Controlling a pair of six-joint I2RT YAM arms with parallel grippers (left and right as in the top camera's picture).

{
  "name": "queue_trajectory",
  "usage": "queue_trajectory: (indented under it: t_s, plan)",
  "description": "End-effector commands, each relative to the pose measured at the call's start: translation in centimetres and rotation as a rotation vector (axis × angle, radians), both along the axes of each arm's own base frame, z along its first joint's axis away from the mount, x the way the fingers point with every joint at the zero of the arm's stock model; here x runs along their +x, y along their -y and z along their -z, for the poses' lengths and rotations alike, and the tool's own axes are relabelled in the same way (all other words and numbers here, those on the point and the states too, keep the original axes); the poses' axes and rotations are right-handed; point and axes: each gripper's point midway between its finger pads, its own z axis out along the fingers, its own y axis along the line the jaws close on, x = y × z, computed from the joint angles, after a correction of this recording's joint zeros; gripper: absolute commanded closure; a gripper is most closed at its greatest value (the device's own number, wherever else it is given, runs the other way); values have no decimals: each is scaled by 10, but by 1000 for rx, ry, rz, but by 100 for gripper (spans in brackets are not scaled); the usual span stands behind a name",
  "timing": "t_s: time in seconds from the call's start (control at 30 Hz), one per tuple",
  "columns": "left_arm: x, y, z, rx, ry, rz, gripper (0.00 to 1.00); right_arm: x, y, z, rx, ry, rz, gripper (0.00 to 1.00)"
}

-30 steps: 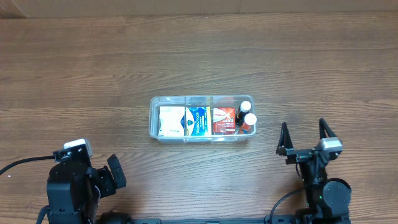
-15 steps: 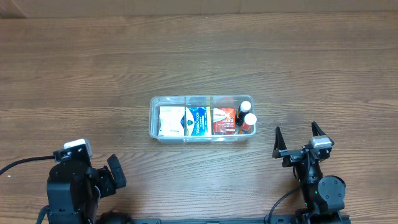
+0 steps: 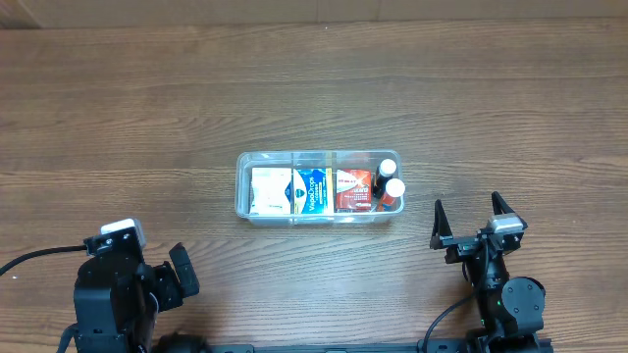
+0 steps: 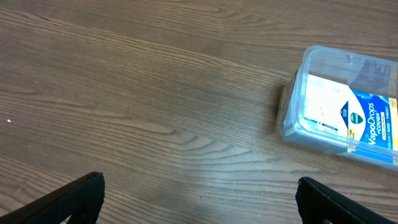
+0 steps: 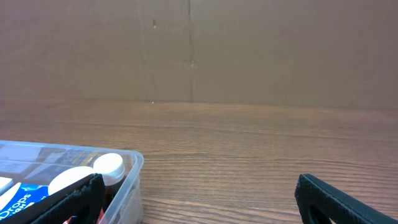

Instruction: Pack container

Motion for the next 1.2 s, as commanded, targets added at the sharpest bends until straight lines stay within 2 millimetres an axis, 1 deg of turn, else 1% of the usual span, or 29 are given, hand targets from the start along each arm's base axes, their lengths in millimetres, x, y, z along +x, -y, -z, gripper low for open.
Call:
queue_trajectory:
  t_s: [0.0,0.33,0.43,0.53,0.57,0.67,0.73,0.83,0.97,1.07,1.17]
  plan:
    - [0,-2,1,11,-1,-4,0,0,-2,1,-2,8,-12,0]
    - [-2,-2,-1,10,12,-5,0,0,-2,1,-2,8,-12,0]
    - [-6,-2,-9,9,75,-5,0,0,-2,1,-2,8,-12,0]
    - [-2,-2,-18,5,180,-5,0,0,-2,1,-2,8,-12,0]
    - [1,-2,-16,2,234,-4,0,0,-2,1,-2,8,-12,0]
    - [12,2,-6,-12,310,12,0,0,-2,1,-2,8,-11,0]
    - [24,9,4,-37,382,45,0,0,-2,1,-2,8,-12,0]
    - [42,20,13,-71,496,101,0,0,-2,1,-2,8,-12,0]
    - [64,31,14,-95,652,158,0,0,-2,1,-2,8,-11,0]
    - [76,32,9,-89,771,167,0,0,-2,1,-2,8,-11,0]
    - [84,32,6,-60,877,181,0,0,-2,1,-2,8,-12,0]
